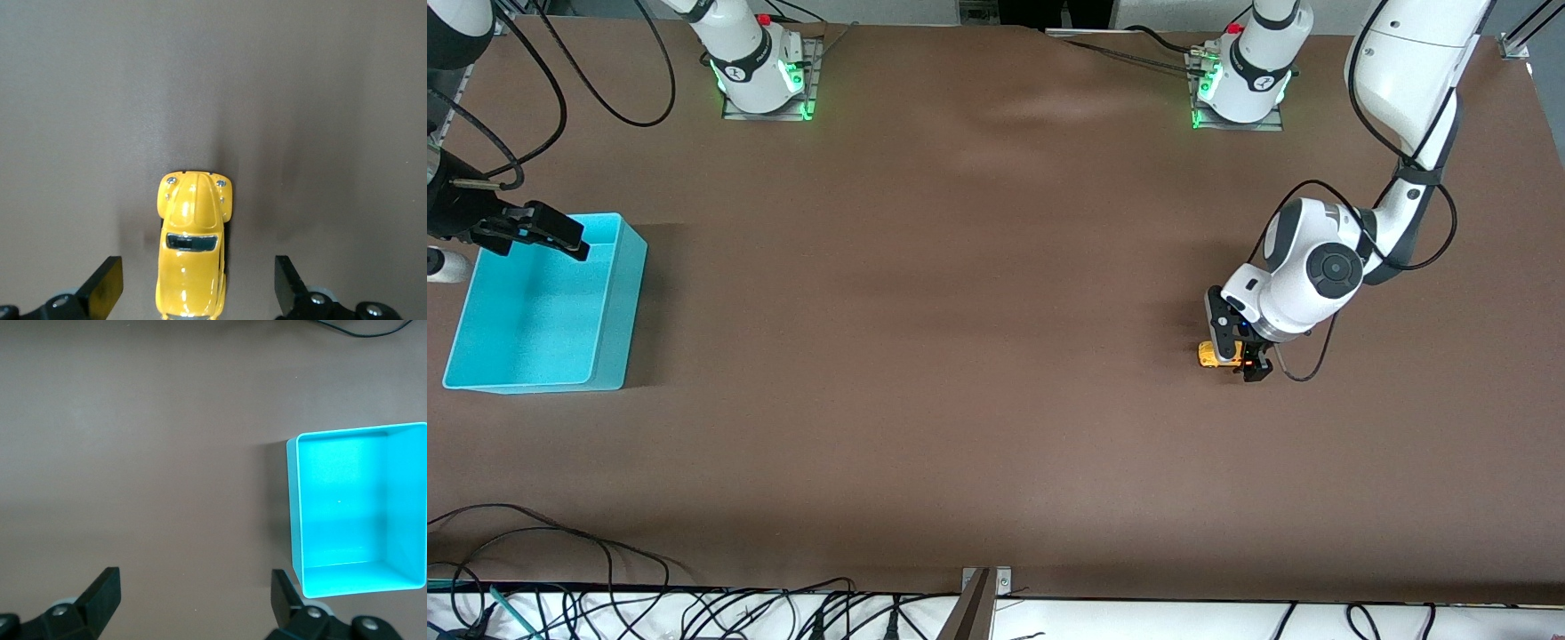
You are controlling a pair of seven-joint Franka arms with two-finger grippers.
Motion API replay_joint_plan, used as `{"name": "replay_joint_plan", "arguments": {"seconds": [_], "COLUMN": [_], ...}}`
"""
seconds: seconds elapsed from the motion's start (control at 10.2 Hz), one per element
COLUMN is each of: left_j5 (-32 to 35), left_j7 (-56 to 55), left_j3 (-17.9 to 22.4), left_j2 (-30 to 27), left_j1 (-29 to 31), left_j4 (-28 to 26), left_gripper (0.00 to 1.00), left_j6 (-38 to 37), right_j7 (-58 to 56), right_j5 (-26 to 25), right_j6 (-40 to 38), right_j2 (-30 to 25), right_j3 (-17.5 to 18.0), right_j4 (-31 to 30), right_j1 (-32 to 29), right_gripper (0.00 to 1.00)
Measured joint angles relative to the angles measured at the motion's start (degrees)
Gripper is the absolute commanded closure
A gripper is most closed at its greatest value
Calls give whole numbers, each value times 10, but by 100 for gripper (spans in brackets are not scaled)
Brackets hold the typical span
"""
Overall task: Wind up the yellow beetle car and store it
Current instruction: 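Close the left gripper around the yellow car's body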
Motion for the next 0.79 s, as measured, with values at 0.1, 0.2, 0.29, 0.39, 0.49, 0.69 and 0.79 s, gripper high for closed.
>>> {"name": "replay_joint_plan", "arguments": {"seconds": [0.1,0.2,0.29,0.39,0.49,0.69,0.79], "left_j5": [0,0,0,0,0,0,0], "left_j7": [0,1,1,2,2,2,3], "left_j3": [0,0,-1,-2,-3,-3,-3], "left_j2": [4,8,9,9,9,9,9], "left_j1": [0,0,0,0,-1,-1,-1], "left_j4": [-1,-2,-3,-3,-3,-3,-3], "left_gripper": [25,57,70,81,87,91,94], "left_j6": [6,11,14,15,16,17,17], "right_j7": [0,0,0,0,0,0,0], "right_j5": [0,0,0,0,0,0,0], "right_j6": [0,0,0,0,0,0,0], "right_j2": [0,0,0,0,1,1,1], "right_j3": [0,0,0,0,0,0,0], "right_j4": [0,0,0,0,0,0,0], "right_j1": [0,0,0,0,0,0,0], "right_gripper": [0,0,0,0,0,0,0]}}
